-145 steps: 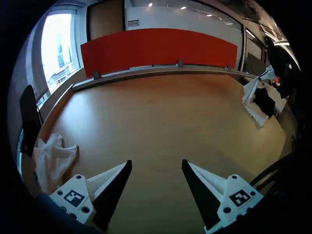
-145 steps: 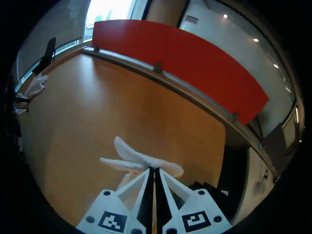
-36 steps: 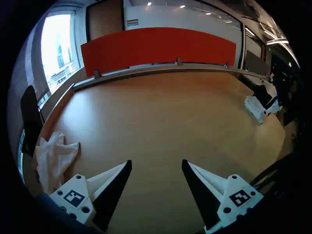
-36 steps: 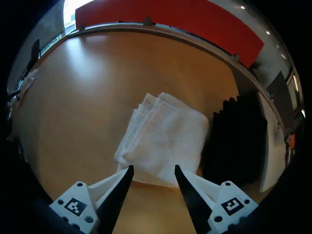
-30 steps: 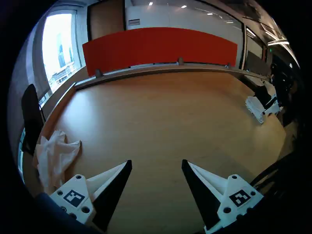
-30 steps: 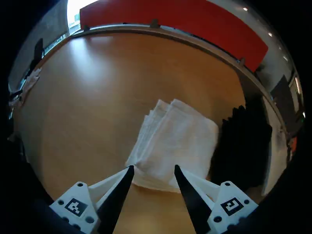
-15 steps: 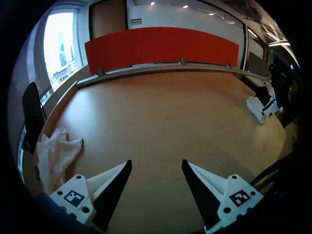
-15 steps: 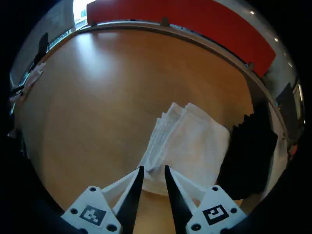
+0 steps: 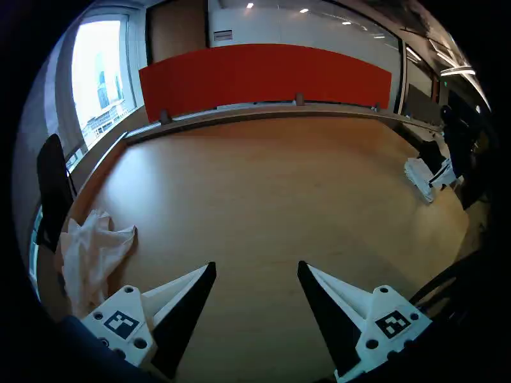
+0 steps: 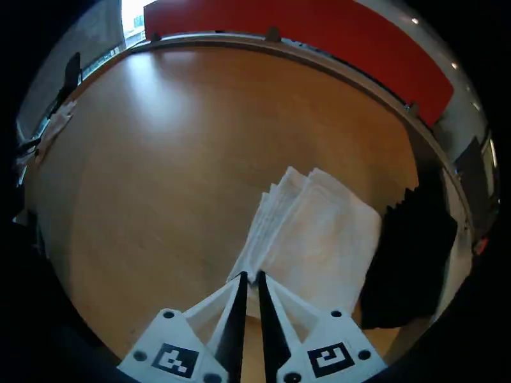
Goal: Fold towel
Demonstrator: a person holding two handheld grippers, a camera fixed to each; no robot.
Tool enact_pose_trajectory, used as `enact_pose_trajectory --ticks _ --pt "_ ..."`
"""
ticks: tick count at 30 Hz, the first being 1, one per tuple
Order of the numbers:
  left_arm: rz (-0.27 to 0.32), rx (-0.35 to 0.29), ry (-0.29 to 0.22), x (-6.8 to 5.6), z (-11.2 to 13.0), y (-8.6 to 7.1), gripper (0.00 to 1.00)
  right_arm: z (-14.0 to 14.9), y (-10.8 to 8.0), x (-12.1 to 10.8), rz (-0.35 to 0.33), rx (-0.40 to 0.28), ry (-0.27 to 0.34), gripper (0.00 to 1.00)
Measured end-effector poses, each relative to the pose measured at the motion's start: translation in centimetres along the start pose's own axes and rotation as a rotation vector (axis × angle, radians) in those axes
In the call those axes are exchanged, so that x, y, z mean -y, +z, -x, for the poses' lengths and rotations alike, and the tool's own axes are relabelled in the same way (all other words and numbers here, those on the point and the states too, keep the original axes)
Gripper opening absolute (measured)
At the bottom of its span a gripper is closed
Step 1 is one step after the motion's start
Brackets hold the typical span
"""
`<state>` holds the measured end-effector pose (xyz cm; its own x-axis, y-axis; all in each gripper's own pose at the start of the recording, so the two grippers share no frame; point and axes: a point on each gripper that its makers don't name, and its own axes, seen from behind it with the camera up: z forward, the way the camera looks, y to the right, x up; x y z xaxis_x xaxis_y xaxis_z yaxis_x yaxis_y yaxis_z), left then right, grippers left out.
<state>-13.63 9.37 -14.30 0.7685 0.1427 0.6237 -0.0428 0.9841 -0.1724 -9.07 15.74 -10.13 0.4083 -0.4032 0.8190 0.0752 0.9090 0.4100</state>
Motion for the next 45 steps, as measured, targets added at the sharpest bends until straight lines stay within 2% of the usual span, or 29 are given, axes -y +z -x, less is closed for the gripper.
enact_pose_trajectory --ticks 19,23,26,30,32,36,45 --pt "0.002 -0.001 0.003 0.0 -0.1 0.1 0.95 0.3 -0.9 0.3 -0.029 0.01 -0.034 0.07" --pt "0.002 -0.002 0.004 0.0 -0.1 0.1 0.95 0.3 -0.9 0.2 -0.022 0.008 -0.037 0.11" --pt "0.0 -0.002 0.0 0.0 -0.1 0.1 0.95 0.2 -1.0 0.1 -0.016 0.005 -0.04 0.23" --pt "0.001 -0.002 -0.005 0.1 0.0 0.1 0.95 0.3 -1.0 0.1 -0.014 0.005 -0.033 0.6" --pt "0.0 -0.003 -0.005 0.1 -0.1 0.1 0.95 0.4 -1.0 0.3 -0.015 0.004 -0.028 0.7" --pt "0.001 -0.004 -0.005 0.1 -0.1 0.1 0.95 0.1 -1.1 0.5 -0.011 -0.014 -0.014 0.97" --pt "0.001 -0.01 -0.015 0.3 -0.1 0.0 0.95 -0.2 -1.4 0.5 -0.003 -0.029 0.015 0.99"
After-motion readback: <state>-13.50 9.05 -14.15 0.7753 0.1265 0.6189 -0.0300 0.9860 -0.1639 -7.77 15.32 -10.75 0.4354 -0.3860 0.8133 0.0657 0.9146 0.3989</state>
